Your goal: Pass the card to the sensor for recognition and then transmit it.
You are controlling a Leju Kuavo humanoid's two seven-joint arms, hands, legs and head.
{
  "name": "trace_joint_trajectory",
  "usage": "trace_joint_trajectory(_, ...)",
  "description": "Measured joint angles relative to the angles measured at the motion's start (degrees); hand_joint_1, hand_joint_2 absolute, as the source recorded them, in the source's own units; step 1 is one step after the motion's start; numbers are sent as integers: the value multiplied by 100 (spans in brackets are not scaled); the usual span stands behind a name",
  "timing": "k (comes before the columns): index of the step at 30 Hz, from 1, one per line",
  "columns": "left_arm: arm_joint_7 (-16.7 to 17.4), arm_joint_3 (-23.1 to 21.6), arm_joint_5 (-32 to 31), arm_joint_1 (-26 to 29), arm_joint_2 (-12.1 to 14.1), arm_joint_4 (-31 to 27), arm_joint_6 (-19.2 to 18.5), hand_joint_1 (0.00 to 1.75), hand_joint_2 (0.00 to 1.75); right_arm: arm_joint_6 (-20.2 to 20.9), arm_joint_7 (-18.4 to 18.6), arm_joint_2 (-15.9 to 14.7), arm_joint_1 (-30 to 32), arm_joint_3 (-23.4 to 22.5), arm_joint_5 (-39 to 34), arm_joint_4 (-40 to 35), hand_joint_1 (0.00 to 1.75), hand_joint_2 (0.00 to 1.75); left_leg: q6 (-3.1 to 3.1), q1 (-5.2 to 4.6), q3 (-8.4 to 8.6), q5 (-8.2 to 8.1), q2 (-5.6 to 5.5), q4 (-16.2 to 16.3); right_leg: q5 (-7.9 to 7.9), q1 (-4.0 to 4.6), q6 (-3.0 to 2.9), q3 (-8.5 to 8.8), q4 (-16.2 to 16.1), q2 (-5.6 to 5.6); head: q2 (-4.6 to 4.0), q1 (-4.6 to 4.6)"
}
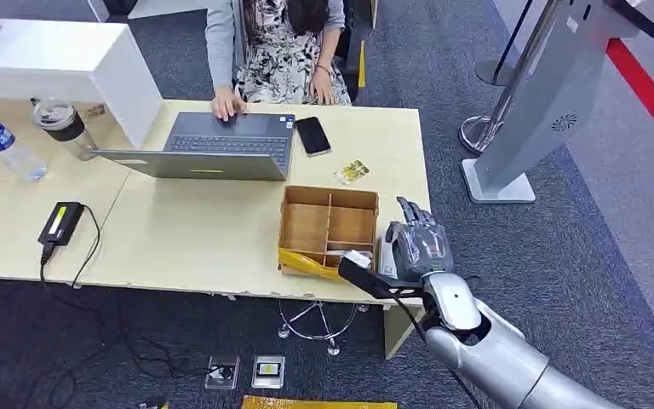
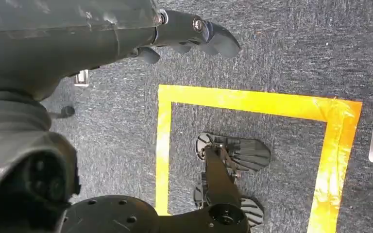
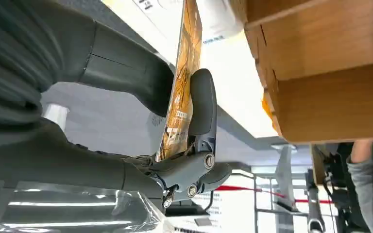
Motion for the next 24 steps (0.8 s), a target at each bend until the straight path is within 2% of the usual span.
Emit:
trace_joint_trajectory(16,18,0,-28,1,-20,0,13,0,0,-175,-103,52,7,0,-516,535,175,175,0,0,-1,0,0,0,0,0,0,0,0,0,0,0)
trace_joint_trajectory(21,17,0,-20,23,-20,0,37,0,0,-564,-367,65,8,-22,-861,669,175,175,0,0,0,0,0,0,0,0,0,0,0,1,0,0)
trace_joint_trajectory(24,17,0,-20,43,-22,0,55,0,0,-607,-422,74,17,-59,-940,745,175,175,0,0,-1,0,0,0,0,0,0,0,0,0,0,0)
